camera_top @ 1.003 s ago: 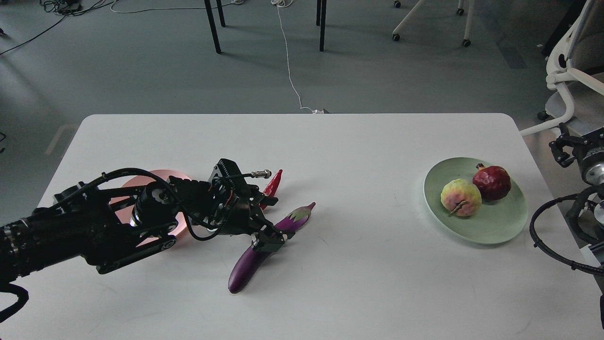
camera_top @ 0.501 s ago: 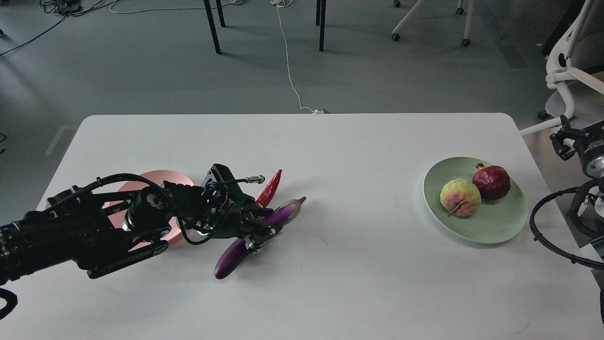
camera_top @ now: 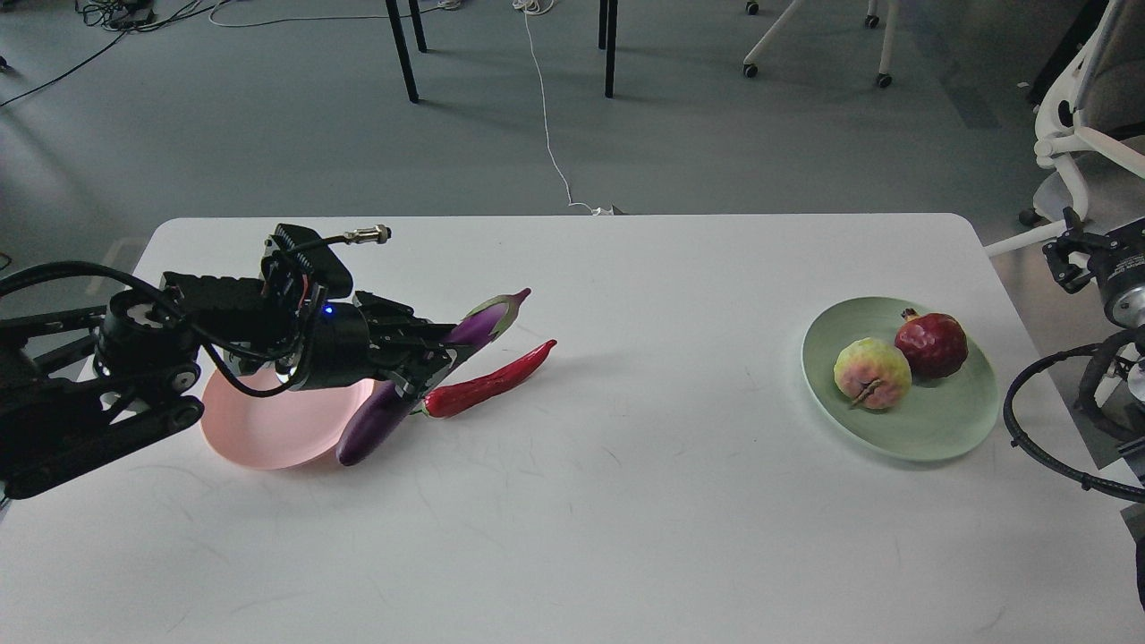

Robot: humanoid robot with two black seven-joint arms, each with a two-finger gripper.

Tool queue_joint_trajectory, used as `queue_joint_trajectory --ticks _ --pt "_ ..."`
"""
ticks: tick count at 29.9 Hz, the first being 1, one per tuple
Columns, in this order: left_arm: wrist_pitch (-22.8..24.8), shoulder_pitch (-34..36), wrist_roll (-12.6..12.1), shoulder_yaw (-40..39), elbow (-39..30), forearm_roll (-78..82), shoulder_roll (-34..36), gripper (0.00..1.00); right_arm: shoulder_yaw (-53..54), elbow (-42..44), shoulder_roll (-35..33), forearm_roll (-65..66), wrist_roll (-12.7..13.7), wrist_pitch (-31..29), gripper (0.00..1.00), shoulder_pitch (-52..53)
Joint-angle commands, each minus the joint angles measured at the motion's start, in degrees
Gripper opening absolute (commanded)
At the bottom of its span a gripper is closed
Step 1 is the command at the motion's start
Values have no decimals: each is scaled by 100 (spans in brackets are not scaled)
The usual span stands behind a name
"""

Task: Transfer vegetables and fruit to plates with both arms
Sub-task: 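Carry the eggplant onto the pink plate with the left gripper, then move the left gripper to the red chili pepper and grasp it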

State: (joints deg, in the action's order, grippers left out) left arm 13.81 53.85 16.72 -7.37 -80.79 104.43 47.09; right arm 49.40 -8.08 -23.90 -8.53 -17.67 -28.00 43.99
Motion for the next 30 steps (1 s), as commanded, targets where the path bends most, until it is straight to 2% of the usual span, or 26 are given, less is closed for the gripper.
queue_joint_trajectory --ticks 1,4,8,9,12,14,16,21,24,28,30 --pt "7 -68 -2 51 474 -63 476 19 -1 -1 17 0 0 0 99 22" --pt "-19 -208 -20 69 1116 -81 467 21 -1 -1 78 0 0 0 99 48" --pt "-89 -533 -37 69 1592 -72 424 27 -18 -1 87 9 0 0 99 57" --pt "-141 -577 -46 69 1706 -72 415 33 -18 -1 87 9 0 0 99 66" --pt "-282 -735 -55 69 1908 -81 309 62 -36 -1 78 9 0 0 99 145" --pt "-388 -780 -81 60 1996 -90 222 66 -44 -1 61 9 0 0 99 154" --pt "-441 -788 -81 60 2032 -90 143 76 -53 -1 61 9 0 0 99 145" --pt "-450 -745 -90 -19 2023 -99 107 85 -62 -1 78 9 0 0 99 154" --pt "-493 -596 -90 -72 1970 -72 29 86 -53 -1 78 9 0 0 99 154" --pt "-1099 -332 -90 -37 1944 16 -542 85 -53 -1 87 9 0 0 99 145" --pt "-1144 -270 -90 -37 1944 86 -902 84 -53 -1 87 9 0 0 99 145"
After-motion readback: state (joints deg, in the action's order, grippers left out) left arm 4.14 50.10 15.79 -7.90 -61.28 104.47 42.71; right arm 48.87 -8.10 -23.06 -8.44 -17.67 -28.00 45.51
